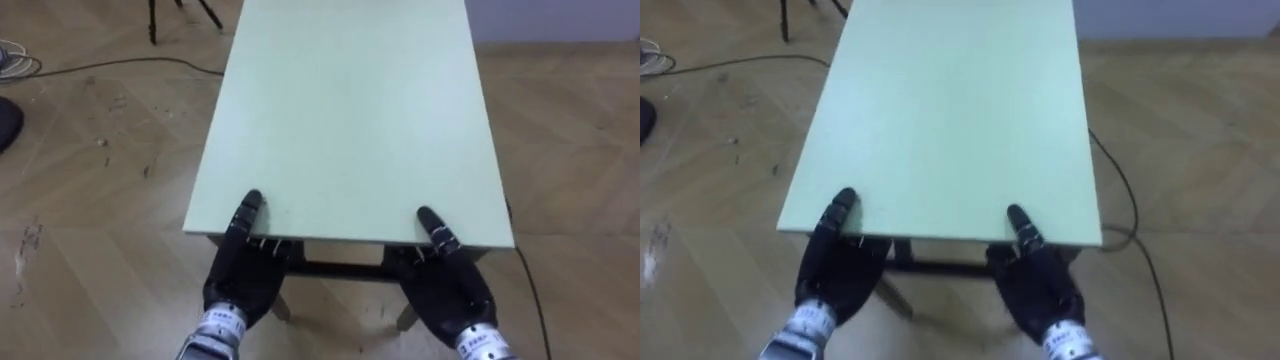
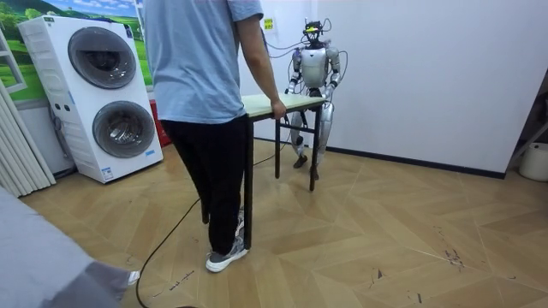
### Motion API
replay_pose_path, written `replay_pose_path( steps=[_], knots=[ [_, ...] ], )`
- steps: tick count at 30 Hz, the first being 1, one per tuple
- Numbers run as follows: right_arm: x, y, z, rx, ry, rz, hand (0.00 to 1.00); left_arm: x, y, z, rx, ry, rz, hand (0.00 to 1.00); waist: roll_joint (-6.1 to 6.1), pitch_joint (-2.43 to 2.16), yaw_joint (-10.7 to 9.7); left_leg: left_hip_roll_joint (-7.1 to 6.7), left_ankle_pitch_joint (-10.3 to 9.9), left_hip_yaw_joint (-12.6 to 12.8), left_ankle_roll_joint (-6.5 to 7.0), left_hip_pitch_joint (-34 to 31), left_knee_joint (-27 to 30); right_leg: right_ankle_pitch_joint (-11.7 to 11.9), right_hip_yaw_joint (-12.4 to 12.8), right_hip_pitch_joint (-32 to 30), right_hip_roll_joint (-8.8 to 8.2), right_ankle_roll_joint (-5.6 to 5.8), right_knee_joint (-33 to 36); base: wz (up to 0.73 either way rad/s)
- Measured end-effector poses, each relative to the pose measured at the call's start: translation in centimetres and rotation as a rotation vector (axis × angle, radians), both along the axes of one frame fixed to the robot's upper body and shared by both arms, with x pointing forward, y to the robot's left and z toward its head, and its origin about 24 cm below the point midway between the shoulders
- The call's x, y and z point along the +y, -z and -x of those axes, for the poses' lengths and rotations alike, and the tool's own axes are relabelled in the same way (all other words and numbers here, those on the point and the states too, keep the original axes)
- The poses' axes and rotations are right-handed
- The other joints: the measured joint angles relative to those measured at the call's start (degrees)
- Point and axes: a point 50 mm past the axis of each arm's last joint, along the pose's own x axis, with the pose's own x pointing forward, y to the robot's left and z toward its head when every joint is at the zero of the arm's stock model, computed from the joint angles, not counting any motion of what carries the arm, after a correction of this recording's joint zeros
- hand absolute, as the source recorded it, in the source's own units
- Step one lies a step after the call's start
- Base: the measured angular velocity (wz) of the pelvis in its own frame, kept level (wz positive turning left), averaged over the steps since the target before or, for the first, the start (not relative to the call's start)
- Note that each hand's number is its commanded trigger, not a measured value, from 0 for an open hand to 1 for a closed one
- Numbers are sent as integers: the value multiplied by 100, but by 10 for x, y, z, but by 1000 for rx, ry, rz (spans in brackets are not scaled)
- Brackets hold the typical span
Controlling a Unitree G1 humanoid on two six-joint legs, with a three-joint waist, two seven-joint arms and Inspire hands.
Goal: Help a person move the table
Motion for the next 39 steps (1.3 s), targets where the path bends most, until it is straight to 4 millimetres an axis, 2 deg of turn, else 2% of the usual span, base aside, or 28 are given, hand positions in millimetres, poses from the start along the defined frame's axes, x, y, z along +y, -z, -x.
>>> replay_pose_path(
  steps=[2,3,5,6,8,12,14,15,16,17,18,19,20,21,22,24,25,26,27,28,29,30,31,32,33,35,38,39],
  knots=[
    [2,1,0,7,-7,8,100,2,1,1,6,-8,2,100,-17,2,199,100,8,270,18,-2,-11,-87,-39,161,119,-94,-406,-61],
    [3,0,-2,5,-8,12,100,4,0,1,6,-13,2,100,56,35,356,200,13,410,27,-6,-16,-94,-179,273,164,-99,-757,-72],
    [5,-2,-6,7,-10,14,100,6,0,0,5,-15,3,100,141,52,407,265,74,466,47,-41,-31,-98,-367,359,195,-64,-1068,-34],
    [4,-1,-6,12,-6,12,100,5,0,0,9,-11,4,100,189,53,405,274,143,460,64,-45,-72,-64,-409,320,204,8,-1104,0],
    [4,0,-4,20,-5,6,100,5,2,2,17,-8,4,100,223,50,406,289,263,444,65,-43,-154,-18,-379,266,263,-32,-1095,0],
    [6,8,3,58,-8,8,100,7,8,11,51,-13,-3,100,238,46,495,551,497,432,-7,-33,-123,156,-325,258,540,-236,-1182,-13],
    [7,10,6,70,0,10,100,8,10,15,63,-12,-6,100,239,48,522,609,675,318,-137,-34,-183,246,-321,254,658,-353,-1240,-10],
    [7,11,7,77,0,11,100,8,11,17,68,-10,-8,100,227,51,572,591,854,213,-402,-37,-274,292,-327,254,705,-435,-1323,-7],
    [8,12,7,79,9,8,100,9,11,16,68,-9,-9,100,140,65,606,522,1127,7,-1101,-46,-474,426,-343,241,688,-546,-1507,-9],
    [8,12,7,78,11,10,100,9,10,16,66,-9,-11,100,101,60,608,498,1228,-209,-1400,-75,-506,537,-367,219,628,-622,-1617,-44],
    [9,12,4,70,2,24,100,10,11,18,56,-11,-13,100,102,63,746,650,1144,-632,-1417,-152,-38,706,-566,176,634,-697,-1723,-79],
    [10,13,2,70,-7,37,100,12,13,23,60,-25,-2,100,155,46,819,884,852,-1051,-1329,-186,711,814,-760,209,729,-777,-1812,-88],
    [12,13,2,68,-1,41,100,12,14,26,57,-37,10,100,182,45,824,1094,634,-1438,-1318,-163,1382,864,-1013,221,776,-858,-1815,-52],
    [14,13,2,68,1,33,100,13,15,28,54,-39,14,100,187,48,826,1214,553,-1570,-1300,-93,1623,891,-1106,209,801,-898,-1795,-17],
    [13,14,3,73,-2,37,100,13,16,31,54,-41,18,100,182,52,774,1401,521,-1898,-1342,129,1892,912,-1187,157,839,-945,-1718,0],
    [10,14,4,72,1,57,100,12,17,33,58,-34,28,100,204,61,669,1566,564,-2349,-1410,605,1792,902,-1245,14,827,-963,-1575,11],
    [8,14,3,64,3,73,100,10,17,33,58,-25,34,100,245,55,626,1555,653,-2598,-1520,923,1556,887,-1259,-160,778,-962,-1406,14],
    [7,13,2,57,8,84,100,9,16,32,56,-21,35,100,277,73,622,1531,595,-2668,-1625,993,1290,872,-1257,-225,758,-935,-1290,25],
    [6,13,3,56,20,85,100,8,16,30,56,-1,19,100,249,89,534,1373,530,-2645,-1700,1077,883,887,-1184,-351,725,-902,-1232,48],
    [8,13,3,48,17,83,100,10,15,28,51,3,10,100,217,75,415,1279,534,-2647,-1706,1125,489,947,-880,-448,799,-911,-1332,57],
    [8,12,2,40,13,84,100,11,14,26,45,4,10,100,221,69,340,1252,539,-2653,-1718,1142,288,1004,-792,-497,815,-911,-1386,57],
    [7,11,0,26,16,77,100,10,11,22,31,8,10,100,276,69,306,1258,524,-2648,-1815,1215,-34,1115,-796,-593,787,-967,-1514,23],
    [7,8,-5,10,12,74,100,11,10,20,23,-2,15,100,408,81,322,1356,355,-2611,-1898,1216,44,1197,-937,-658,798,-1043,-1497,10],
    [5,7,-7,8,10,79,100,10,10,20,25,-1,21,100,502,81,300,1386,253,-2598,-1907,1235,85,1207,-970,-667,829,-1052,-1482,0],
    [4,6,-9,6,8,81,100,7,10,20,31,7,36,100,640,94,249,1377,47,-2493,-1846,1333,15,1214,-1064,-676,836,-1056,-1455,26],
    [3,3,-13,-6,17,74,100,4,8,17,29,12,43,100,687,109,26,1267,-194,-2172,-1774,1487,-309,1262,-1206,-810,662,-1016,-1308,41],
    [-2,-1,-20,-30,36,80,100,-3,6,9,14,28,50,100,696,124,-8,1070,-395,-1794,-1738,1506,-583,1494,-1230,-1133,411,-940,-1192,6],
    [-4,-1,-22,-33,53,76,100,-7,7,4,14,36,57,100,672,146,-3,959,-463,-1564,-1746,1462,-560,1625,-1183,-1254,243,-886,-1172,-14]
  ],
)
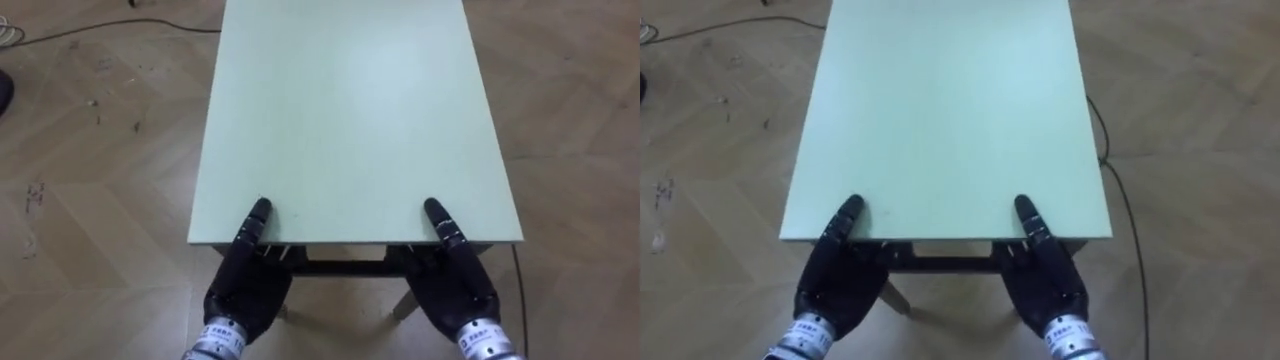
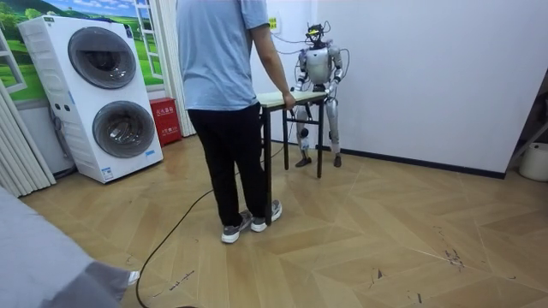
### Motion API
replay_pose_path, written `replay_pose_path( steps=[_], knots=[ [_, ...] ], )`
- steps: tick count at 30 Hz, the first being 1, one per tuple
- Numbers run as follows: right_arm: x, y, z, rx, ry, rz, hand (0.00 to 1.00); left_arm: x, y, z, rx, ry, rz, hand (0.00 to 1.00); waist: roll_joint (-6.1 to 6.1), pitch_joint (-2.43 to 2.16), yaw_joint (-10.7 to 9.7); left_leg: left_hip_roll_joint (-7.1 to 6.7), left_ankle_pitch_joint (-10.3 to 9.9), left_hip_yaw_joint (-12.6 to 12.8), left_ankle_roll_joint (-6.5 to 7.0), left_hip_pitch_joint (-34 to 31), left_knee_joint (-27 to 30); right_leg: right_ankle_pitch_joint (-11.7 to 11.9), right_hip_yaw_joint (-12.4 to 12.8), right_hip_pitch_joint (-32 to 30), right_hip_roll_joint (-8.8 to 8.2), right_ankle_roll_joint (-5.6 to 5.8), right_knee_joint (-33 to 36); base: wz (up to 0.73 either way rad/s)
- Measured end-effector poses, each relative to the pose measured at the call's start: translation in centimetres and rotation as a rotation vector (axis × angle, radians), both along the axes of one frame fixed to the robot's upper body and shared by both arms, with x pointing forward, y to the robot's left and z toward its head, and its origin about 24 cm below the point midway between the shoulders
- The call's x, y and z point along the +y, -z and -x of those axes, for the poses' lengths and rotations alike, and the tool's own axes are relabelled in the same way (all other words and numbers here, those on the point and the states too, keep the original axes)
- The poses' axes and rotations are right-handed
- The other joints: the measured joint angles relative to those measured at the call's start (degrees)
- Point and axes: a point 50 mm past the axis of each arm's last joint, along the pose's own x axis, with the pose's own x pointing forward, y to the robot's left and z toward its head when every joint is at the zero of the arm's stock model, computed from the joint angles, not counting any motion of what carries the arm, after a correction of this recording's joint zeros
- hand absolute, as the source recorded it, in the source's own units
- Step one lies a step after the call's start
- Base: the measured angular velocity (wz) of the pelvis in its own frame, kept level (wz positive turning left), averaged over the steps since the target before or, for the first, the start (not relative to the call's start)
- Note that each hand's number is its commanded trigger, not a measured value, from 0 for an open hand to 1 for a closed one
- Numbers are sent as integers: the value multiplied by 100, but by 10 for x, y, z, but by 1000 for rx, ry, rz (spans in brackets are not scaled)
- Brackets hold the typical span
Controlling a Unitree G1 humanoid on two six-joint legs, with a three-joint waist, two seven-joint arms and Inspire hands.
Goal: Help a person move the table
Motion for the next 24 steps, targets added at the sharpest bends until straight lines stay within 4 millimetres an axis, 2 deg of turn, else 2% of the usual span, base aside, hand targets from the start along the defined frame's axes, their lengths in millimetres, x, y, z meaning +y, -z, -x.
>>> replay_pose_path(
  steps=[1,2,4,5,7,9,11,13,14,15,17,19,21,24],
  knots=[
    [-2,1,-2,5,7,-3,100,-3,2,-2,10,5,9,100,-10,7,-20,-166,-5,75,170,-94,85,202,22,-70,-168,70,-22,-16],
    [-3,1,-2,8,7,-3,100,-4,3,-1,16,7,11,100,-10,7,-22,-255,0,120,252,-140,99,306,29,-80,-250,109,-74,-9],
    [-6,4,3,28,4,2,100,-5,7,1,37,12,11,100,-37,11,-173,-623,52,158,595,-267,178,728,207,-64,-490,383,-281,12],
    [-7,5,5,34,3,3,100,-5,8,1,42,13,7,100,-45,10,-193,-692,62,167,670,-303,213,865,238,-58,-547,448,-354,19],
    [-9,8,9,52,-12,20,100,0,10,2,49,13,-15,100,-90,4,-389,-912,82,124,972,-511,395,1311,412,-52,-736,652,-548,30],
    [-8,11,14,74,-18,10,100,4,12,3,58,16,-31,100,-94,-2,-483,-923,25,115,1128,-644,622,1475,425,-35,-817,740,-435,35],
    [-8,14,20,95,-12,-2,100,4,13,4,70,28,-44,100,-94,-3,-490,-925,37,109,1232,-669,681,1346,446,-6,-847,775,-2,26],
    [-8,17,25,110,-1,-14,100,3,14,5,78,36,-52,100,-94,-3,-488,-920,85,144,1321,-667,684,828,600,67,-795,747,750,19],
    [-8,17,25,112,-1,-17,100,3,14,6,80,35,-53,100,-94,-3,-480,-924,93,148,1335,-658,682,667,694,112,-744,745,901,3],
    [-7,17,26,116,1,-23,100,3,15,7,84,34,-53,100,-98,-5,-446,-940,101,159,1353,-645,678,403,833,244,-621,758,1023,-4],
    [-5,19,29,126,-3,-35,100,3,17,10,93,31,-50,100,-137,-25,-426,-1050,133,156,1391,-577,606,-25,1023,533,-509,803,930,0],
    [-5,20,30,134,-2,-33,100,3,18,12,102,29,-48,100,-140,-29,-427,-1091,132,106,1385,-536,587,-112,1165,695,-432,850,700,4],
    [-2,21,32,136,-1,-37,100,3,17,12,98,31,-51,100,-151,-32,-450,-1093,157,6,1358,-549,556,-132,1203,819,-354,876,482,19],
    [1,21,34,136,5,-50,100,5,16,12,90,33,-61,100,-216,-66,-452,-1100,311,-100,1295,-525,353,-146,1209,1022,-249,897,60,18]
  ],
)
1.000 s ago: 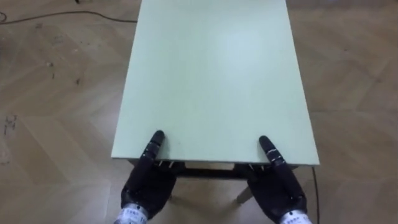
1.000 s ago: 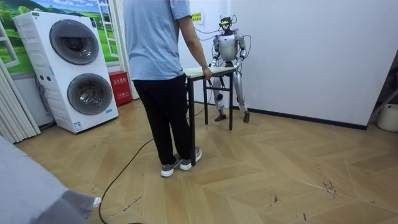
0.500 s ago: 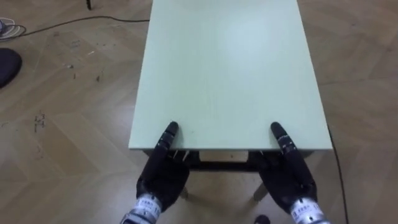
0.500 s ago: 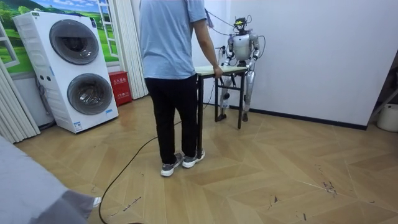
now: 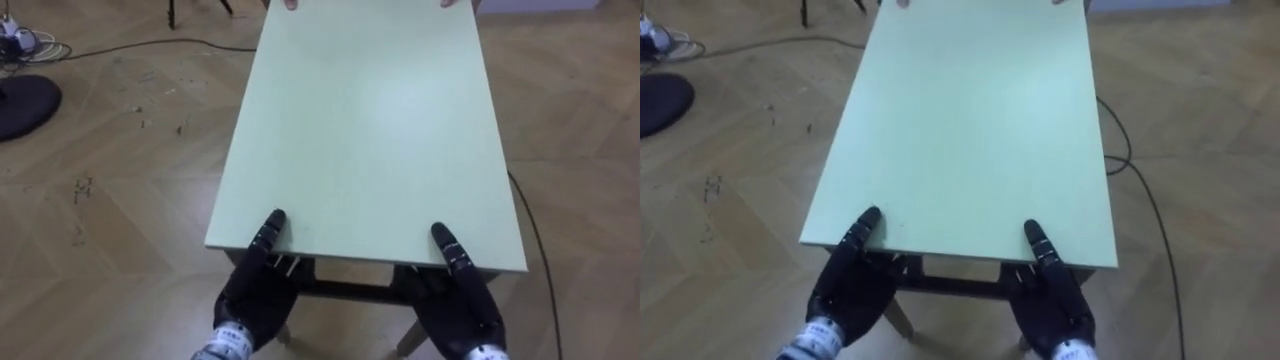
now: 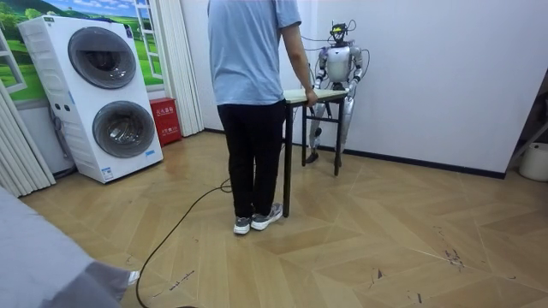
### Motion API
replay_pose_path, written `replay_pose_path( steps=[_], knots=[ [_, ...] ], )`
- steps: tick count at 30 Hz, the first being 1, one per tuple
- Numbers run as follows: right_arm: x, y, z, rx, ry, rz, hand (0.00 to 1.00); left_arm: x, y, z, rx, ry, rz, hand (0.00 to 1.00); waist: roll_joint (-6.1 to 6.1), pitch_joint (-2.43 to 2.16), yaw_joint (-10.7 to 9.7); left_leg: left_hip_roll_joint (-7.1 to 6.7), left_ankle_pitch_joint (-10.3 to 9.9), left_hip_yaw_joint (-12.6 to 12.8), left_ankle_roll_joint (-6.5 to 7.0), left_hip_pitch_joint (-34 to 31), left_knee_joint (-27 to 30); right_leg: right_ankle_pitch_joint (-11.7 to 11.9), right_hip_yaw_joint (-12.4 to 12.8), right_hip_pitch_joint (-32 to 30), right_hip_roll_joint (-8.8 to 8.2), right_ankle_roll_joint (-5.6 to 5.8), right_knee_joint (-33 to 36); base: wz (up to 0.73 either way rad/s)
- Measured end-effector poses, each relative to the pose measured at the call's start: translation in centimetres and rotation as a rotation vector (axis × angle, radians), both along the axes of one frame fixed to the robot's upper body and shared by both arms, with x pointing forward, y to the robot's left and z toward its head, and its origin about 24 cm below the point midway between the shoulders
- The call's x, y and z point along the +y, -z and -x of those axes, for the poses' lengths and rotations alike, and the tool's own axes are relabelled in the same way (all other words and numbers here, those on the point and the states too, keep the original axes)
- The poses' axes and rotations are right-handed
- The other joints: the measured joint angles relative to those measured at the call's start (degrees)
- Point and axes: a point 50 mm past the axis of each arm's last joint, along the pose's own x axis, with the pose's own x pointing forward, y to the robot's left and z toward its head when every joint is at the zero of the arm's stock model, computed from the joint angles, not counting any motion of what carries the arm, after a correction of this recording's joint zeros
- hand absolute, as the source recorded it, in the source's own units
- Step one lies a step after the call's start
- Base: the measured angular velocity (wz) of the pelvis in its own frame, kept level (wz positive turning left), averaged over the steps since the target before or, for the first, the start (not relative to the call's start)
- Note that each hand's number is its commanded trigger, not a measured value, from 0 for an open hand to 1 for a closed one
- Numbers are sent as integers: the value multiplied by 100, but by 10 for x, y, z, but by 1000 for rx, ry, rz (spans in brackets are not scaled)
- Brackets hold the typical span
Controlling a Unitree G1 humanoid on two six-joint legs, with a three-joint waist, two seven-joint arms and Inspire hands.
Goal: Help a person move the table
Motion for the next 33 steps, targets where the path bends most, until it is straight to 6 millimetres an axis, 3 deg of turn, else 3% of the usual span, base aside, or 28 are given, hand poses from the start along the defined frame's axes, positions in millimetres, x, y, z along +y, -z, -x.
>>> replay_pose_path(
  steps=[3,6,9,12,18,21,26,29,31,33],
  knots=[
    [4,2,3,13,-6,-11,100,3,1,4,2,-5,-20,100,-49,-13,66,-15,115,-33,-101,106,-229,-17,-30,232,111,28,-419,2],
    [6,3,6,23,-6,-26,100,6,1,5,-2,-7,-35,100,-80,-14,279,38,195,-75,-199,177,-387,-29,-74,369,217,47,-704,-3],
    [8,4,9,26,6,-28,100,8,-1,6,-13,-3,-50,100,-76,-15,349,65,262,-329,-296,183,-451,-29,-197,608,345,44,-1008,23],
    [8,3,9,22,14,-36,100,7,-2,6,-25,-8,-63,100,-76,-15,546,88,329,-436,-363,154,-522,-61,-206,627,405,-11,-1054,23],
    [11,2,8,10,17,-35,100,9,-4,5,-40,-19,-69,100,-29,-11,749,65,495,-923,-480,-160,-548,-162,-766,700,431,-149,-1221,49],
    [10,2,7,8,16,-30,100,9,-4,5,-41,-16,-72,100,-13,-12,725,94,606,-824,-471,-348,-540,-273,-1113,791,390,-155,-1238,79],
    [7,0,4,-3,8,-17,100,10,-6,4,-56,-14,-92,100,-19,-10,791,222,747,-429,-457,-562,-467,-467,-1170,812,410,-195,-1160,66],
    [8,-3,-2,-19,-7,-19,100,11,-9,3,-66,-23,-84,100,-14,-7,760,308,833,-152,-427,-623,-451,-552,-1502,931,398,-235,-1097,59],
    [8,-6,-4,-35,-12,-8,100,10,-9,2,-69,-31,-77,100,-39,-4,700,337,963,190,-357,-635,-545,-646,-1759,1009,346,-239,-1084,71],
    [8,-7,-4,-43,-13,-3,100,9,-10,2,-72,-34,-73,100,-20,-10,718,335,1028,202,-340,-699,-569,-669,-1904,1015,345,-254,-1081,44]
  ],
)
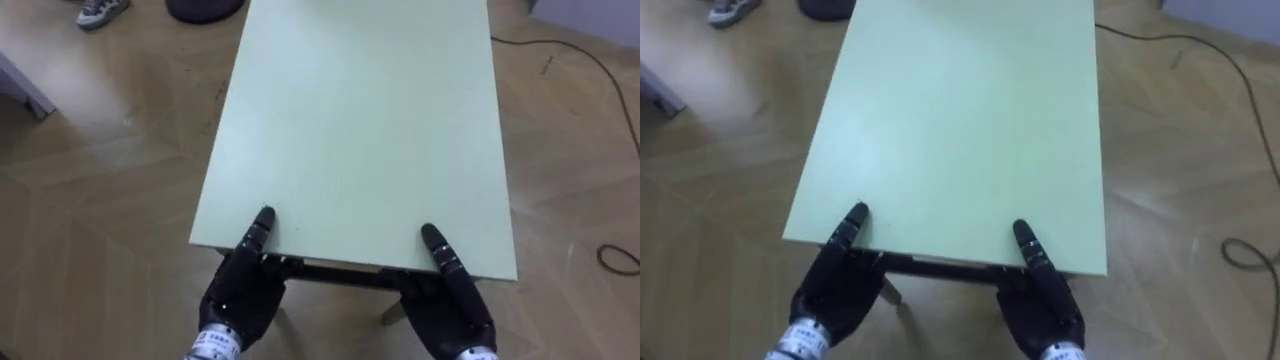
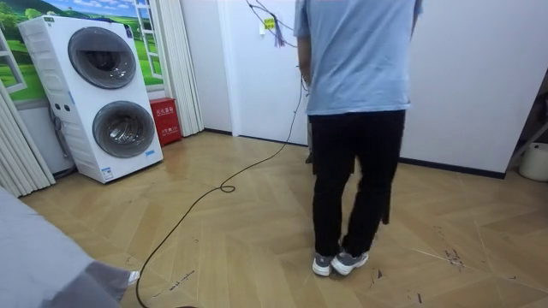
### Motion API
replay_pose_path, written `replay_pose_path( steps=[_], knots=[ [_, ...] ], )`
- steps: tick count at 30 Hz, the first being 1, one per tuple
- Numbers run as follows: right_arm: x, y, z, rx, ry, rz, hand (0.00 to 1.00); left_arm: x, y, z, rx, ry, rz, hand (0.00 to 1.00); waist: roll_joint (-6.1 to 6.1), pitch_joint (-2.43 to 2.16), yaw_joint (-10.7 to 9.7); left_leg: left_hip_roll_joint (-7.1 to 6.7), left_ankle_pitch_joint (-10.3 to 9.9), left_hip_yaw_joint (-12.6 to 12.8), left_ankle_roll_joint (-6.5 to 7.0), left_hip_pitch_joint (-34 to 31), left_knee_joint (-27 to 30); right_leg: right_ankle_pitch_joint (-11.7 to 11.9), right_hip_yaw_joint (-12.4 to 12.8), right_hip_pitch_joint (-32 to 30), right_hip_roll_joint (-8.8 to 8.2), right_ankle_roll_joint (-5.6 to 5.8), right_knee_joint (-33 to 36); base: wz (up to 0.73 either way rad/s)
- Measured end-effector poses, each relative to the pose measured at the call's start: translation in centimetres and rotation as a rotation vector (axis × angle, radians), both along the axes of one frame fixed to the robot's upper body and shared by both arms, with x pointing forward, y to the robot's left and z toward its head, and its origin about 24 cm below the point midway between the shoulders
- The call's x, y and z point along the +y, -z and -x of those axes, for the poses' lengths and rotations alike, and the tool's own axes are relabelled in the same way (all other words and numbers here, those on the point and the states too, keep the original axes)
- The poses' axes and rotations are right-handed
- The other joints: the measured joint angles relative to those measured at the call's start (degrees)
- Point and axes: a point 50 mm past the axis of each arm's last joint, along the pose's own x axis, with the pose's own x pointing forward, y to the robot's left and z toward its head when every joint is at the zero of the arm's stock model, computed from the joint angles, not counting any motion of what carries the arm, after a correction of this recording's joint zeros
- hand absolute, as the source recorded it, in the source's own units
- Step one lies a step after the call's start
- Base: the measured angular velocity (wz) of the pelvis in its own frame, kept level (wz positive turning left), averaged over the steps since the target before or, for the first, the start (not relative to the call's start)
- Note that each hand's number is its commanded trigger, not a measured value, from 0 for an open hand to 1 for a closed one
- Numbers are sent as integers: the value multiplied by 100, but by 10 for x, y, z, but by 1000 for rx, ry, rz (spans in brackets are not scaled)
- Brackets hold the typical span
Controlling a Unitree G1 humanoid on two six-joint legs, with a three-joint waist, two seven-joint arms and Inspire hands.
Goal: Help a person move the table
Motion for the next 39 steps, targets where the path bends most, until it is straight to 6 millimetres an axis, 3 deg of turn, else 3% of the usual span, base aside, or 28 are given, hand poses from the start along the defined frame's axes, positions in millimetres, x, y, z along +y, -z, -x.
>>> replay_pose_path(
  steps=[4,9,12,15,17,18,19,20,21,22,23,24,25,26,27,28,29,30,31,33,34,35,37,39],
  knots=[
    [-3,-1,0,9,-1,13,100,-1,0,0,1,1,4,100,0,1,-64,-20,54,7,58,-31,31,-39,-386,182,-35,4,2,43],
    [-2,-4,-2,20,-9,13,100,-1,1,2,14,-7,26,100,26,19,22,-150,63,64,175,-16,9,-108,-558,257,-203,108,166,26],
    [-3,-4,-3,29,-12,21,100,-2,3,4,25,-10,32,100,80,61,31,-269,2,89,302,-62,51,-214,-647,229,-410,207,470,31],
    [-5,-5,-3,27,-9,35,100,-4,3,5,29,-12,41,100,172,87,36,-475,-116,-115,451,-156,227,-275,-636,172,-656,267,948,50],
    [-7,-3,1,39,2,33,100,-7,4,7,36,6,41,100,185,98,-55,-686,-211,-501,513,-133,350,-238,-157,-6,-840,206,1719,82],
    [-8,-2,3,46,8,31,100,-9,4,7,41,16,41,100,197,104,-178,-928,-239,-991,623,-105,425,-195,538,-337,-826,-2,2325,104],
    [-9,-1,4,51,6,38,100,-9,5,8,42,17,43,100,213,104,-264,-1179,-215,-1551,666,-95,458,-348,1230,-639,-534,-89,2542,114],
    [-8,-1,5,53,5,38,100,-8,5,8,44,18,42,100,253,114,-278,-1361,-126,-2007,667,-45,416,-461,1720,-875,-180,-140,2421,83],
    [-8,0,6,56,6,38,100,-7,5,8,46,19,41,100,258,113,-299,-1462,-74,-2250,655,-1,368,-477,1921,-934,-29,-137,2293,96],
    [-7,1,9,65,11,33,100,-8,6,9,50,26,37,100,250,111,-370,-1637,38,-2677,627,120,278,-480,2162,-1023,207,-132,1953,92],
    [-7,2,11,70,13,32,100,-7,6,10,52,29,34,100,250,111,-412,-1700,72,-2855,614,172,248,-475,2270,-1031,317,-139,1753,126],
    [-8,4,15,81,21,24,100,-7,7,9,54,32,30,100,241,107,-462,-1810,138,-3135,541,235,230,-411,2535,-1076,493,-174,1348,110],
    [-7,4,15,83,24,15,100,-6,6,9,51,33,25,100,185,103,-474,-1883,157,-3174,549,235,258,-290,2656,-1104,519,-162,1027,97],
    [-6,4,15,84,25,14,100,-6,7,9,53,34,23,100,170,99,-468,-1915,149,-3119,550,213,311,-144,2657,-1095,507,-143,1007,88],
    [-6,4,15,86,30,12,100,-6,8,9,59,36,20,100,195,99,-557,-1658,92,-2277,561,93,340,-98,2312,-993,372,-218,1030,112],
    [-5,5,17,90,37,7,100,-7,8,8,56,43,14,100,219,87,-620,-1243,-49,-971,509,84,274,-188,1948,-915,286,-243,1090,116],
    [-5,5,17,90,43,4,100,-6,8,7,52,44,9,100,181,89,-609,-1109,-195,-624,458,107,245,-254,1850,-914,254,-261,1153,90],
    [-4,6,17,95,43,-1,100,-4,7,6,50,46,-2,100,72,86,-520,-1028,-322,-383,198,120,240,-342,1787,-924,196,-327,1201,25],
    [-4,6,17,98,37,1,100,-3,9,9,60,45,-2,100,43,75,-349,-1041,-323,-383,-13,194,119,-299,1778,-887,190,-310,1074,0],
    [-5,6,18,103,30,7,100,-4,10,12,72,38,9,100,43,65,-109,-1045,-202,-375,-111,386,-236,-119,1719,-654,222,-269,691,-16],
    [-7,6,18,107,27,11,100,-4,10,13,73,37,9,100,54,59,25,-1043,-62,-427,98,514,-434,-3,1733,-503,334,-207,458,8],
    [-7,6,18,108,28,8,100,-4,9,12,71,36,7,100,49,56,74,-1044,-35,-484,145,545,-480,35,1746,-445,380,-219,356,30],
    [-5,5,16,101,26,4,100,-2,8,11,65,33,2,100,40,46,220,-1060,8,-683,178,630,-608,138,1867,-263,572,-277,-7,36],
    [-4,4,14,95,16,8,100,0,8,11,64,29,1,100,43,44,283,-1061,26,-826,152,670,-654,257,1892,-101,656,-300,-245,37]
  ],
)
